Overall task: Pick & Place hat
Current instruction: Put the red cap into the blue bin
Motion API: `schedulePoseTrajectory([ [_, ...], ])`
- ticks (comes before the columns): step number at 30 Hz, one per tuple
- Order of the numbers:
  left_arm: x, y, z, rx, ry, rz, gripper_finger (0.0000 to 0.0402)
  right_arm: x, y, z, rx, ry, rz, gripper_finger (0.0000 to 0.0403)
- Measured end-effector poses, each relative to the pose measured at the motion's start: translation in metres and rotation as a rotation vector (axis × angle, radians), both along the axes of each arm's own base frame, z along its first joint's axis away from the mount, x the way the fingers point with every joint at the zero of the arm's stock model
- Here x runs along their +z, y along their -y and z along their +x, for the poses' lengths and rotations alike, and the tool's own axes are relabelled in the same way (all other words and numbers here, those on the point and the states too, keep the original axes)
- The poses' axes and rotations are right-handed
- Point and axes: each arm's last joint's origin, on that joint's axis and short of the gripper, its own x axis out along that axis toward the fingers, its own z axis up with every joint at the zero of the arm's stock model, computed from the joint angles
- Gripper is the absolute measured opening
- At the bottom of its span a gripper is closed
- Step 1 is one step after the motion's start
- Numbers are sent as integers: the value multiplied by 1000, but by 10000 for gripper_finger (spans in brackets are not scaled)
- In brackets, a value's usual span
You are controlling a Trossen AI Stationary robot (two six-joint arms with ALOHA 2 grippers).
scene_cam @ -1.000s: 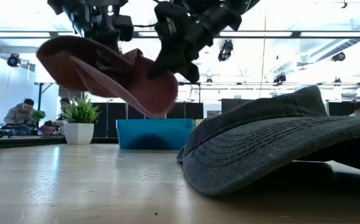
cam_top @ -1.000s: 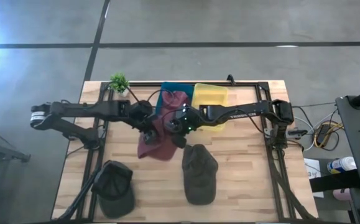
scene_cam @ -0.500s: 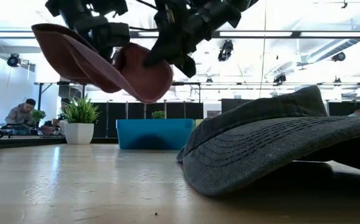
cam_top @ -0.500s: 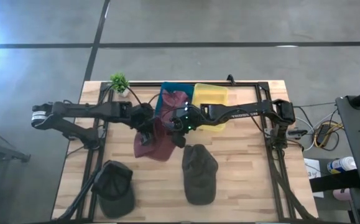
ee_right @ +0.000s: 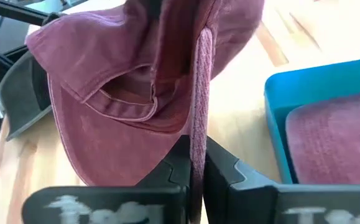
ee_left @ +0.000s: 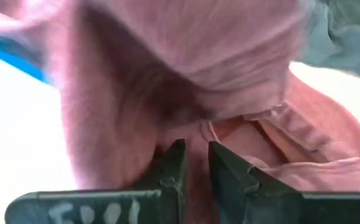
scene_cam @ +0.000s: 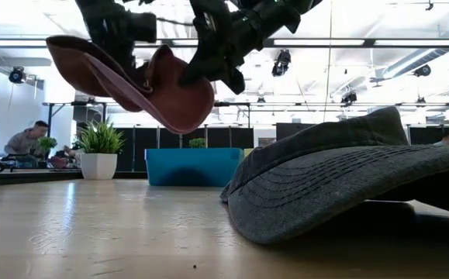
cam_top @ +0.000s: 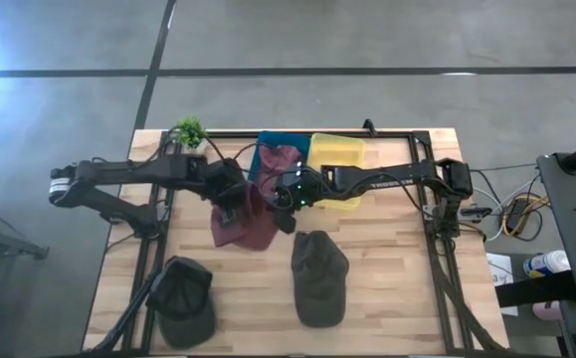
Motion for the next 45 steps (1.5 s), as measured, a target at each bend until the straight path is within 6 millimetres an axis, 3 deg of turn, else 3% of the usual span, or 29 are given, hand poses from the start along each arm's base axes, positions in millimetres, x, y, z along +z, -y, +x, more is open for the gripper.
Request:
schedulePoseTrajectory([
  [9, 52, 4, -16, 50, -9, -40, 62, 0, 1, 0, -14, -3, -31, 13],
  [12, 46, 8, -16, 31, -30, -96, 62, 0, 1, 0, -19, -2, -45, 13],
  [16, 19, 13, -9, 24, -57, -190, 62, 1, 2, 1, -20, 11, -48, 13],
  [20, -9, 14, -4, 30, -60, -167, 62, 3, 2, 2, -12, 39, -44, 13],
  [23, -20, 13, -2, 39, -50, -151, 62, 3, 1, 2, -5, 36, -30, 13],
  [29, -13, 9, 3, 44, 32, -20, 62, 3, 2, 2, -8, 35, -27, 13],
  [38, -17, 17, -7, 0, -76, -136, 62, 9, 9, 3, -47, 83, -51, 13],
  [45, 19, 14, -7, 35, 23, -41, 62, 9, 14, 1, -64, 69, -118, 13],
])
